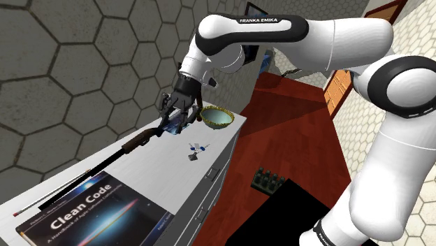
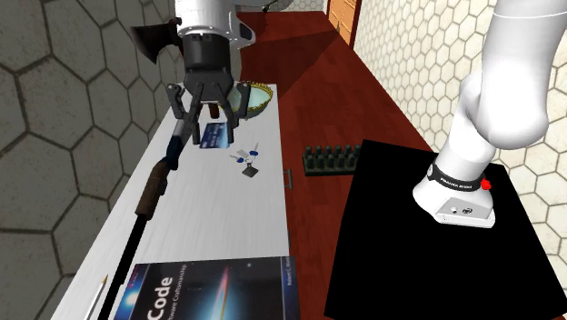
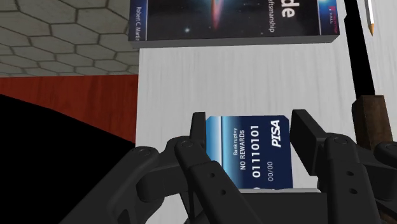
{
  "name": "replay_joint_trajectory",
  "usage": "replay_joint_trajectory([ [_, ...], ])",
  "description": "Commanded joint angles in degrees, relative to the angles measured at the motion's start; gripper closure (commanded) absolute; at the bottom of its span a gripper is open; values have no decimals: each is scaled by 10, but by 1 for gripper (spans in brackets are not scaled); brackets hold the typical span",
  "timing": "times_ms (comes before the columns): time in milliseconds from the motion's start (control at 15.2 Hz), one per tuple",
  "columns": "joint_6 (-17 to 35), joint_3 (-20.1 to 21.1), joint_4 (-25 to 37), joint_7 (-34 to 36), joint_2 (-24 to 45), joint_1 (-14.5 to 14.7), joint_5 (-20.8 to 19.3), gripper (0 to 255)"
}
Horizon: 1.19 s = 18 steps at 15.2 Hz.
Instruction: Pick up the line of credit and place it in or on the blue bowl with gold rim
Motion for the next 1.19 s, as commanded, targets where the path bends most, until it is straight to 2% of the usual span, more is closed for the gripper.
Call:
replay_joint_trajectory([
  [0,-19,-9,9,-16,1,-14,-2,255],
  [594,-105,-56,60,-97,23,-83,-16,255],
  [1122,-190,-93,163,-157,84,-141,-36,255],
])
